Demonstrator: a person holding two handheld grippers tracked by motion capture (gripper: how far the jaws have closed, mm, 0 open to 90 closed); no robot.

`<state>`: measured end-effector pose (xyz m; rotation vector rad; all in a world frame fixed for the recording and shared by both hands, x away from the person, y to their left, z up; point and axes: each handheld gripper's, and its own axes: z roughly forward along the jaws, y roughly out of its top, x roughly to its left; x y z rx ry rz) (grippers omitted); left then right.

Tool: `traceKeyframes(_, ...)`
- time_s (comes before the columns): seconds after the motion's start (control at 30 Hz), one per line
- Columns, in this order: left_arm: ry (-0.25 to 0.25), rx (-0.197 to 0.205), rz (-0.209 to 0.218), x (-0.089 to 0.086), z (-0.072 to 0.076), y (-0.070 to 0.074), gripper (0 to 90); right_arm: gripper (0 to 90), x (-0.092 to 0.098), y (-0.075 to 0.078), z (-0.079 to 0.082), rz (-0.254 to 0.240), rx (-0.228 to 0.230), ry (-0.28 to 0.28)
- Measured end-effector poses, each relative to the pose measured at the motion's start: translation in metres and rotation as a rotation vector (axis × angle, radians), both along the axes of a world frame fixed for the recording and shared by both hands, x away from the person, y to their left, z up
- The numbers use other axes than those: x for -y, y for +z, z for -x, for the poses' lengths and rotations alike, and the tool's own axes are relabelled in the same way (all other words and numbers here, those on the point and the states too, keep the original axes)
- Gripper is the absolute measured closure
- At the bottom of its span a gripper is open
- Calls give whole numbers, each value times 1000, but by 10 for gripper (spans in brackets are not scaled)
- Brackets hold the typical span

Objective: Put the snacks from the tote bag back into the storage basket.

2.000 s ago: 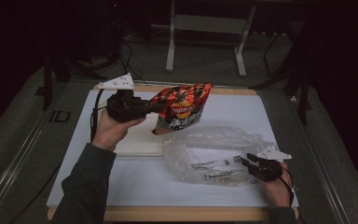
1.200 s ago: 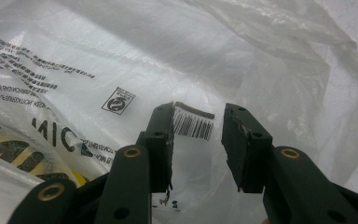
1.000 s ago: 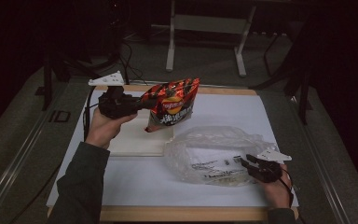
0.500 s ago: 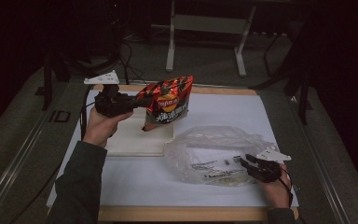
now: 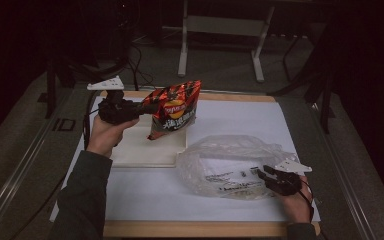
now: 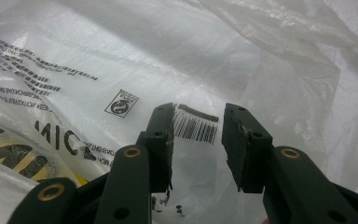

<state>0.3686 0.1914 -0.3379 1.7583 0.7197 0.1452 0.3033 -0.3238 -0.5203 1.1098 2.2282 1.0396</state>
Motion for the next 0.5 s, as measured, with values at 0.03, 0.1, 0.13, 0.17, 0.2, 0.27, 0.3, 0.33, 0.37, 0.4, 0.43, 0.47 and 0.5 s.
traceKeyframes(0.03, 0, 0, 0, 0, 0, 0, 890, 635, 0, 0, 0, 0, 0, 0)
traceKeyframes(0.1, 4, -2, -5, -1, -1, -1, 890, 635, 0, 0, 0, 1, 0, 0)
traceKeyframes(0.13, 7, -3, -6, -2, -1, -1, 890, 635, 0, 0, 0, 1, -1, 0)
traceKeyframes(0.17, 8, -2, -6, -2, -2, -1, 890, 635, 0, 0, 0, 1, 0, 0)
traceKeyframes(0.2, 10, -4, -7, -3, -2, -1, 890, 635, 0, 0, 0, 1, 0, 0)
traceKeyframes(0.27, 11, -5, -10, -4, -2, -2, 890, 635, 0, 0, 0, 1, 0, 0)
traceKeyframes(0.3, 10, -4, -12, -4, -2, -2, 889, 635, 0, 0, 0, 1, 0, 0)
traceKeyframes(0.33, 13, -5, -14, -4, -2, -3, 889, 635, 0, 0, 0, 1, 0, 1)
traceKeyframes(0.37, 15, -7, -17, -5, -3, -3, 889, 636, 0, 0, 0, 1, 0, 1)
traceKeyframes(0.4, 17, -7, -18, -5, -3, -3, 889, 635, 1, 0, 0, 1, 0, 1)
traceKeyframes(0.43, 20, -9, -19, -6, -3, -4, 889, 635, 1, 0, 0, 1, 1, 1)
traceKeyframes(0.47, 20, -11, -17, -7, -3, -4, 889, 635, 1, 0, 0, 1, 1, 0)
traceKeyframes(0.5, 23, -14, -16, -7, -4, -5, 889, 636, 1, 0, 0, 1, 1, 1)
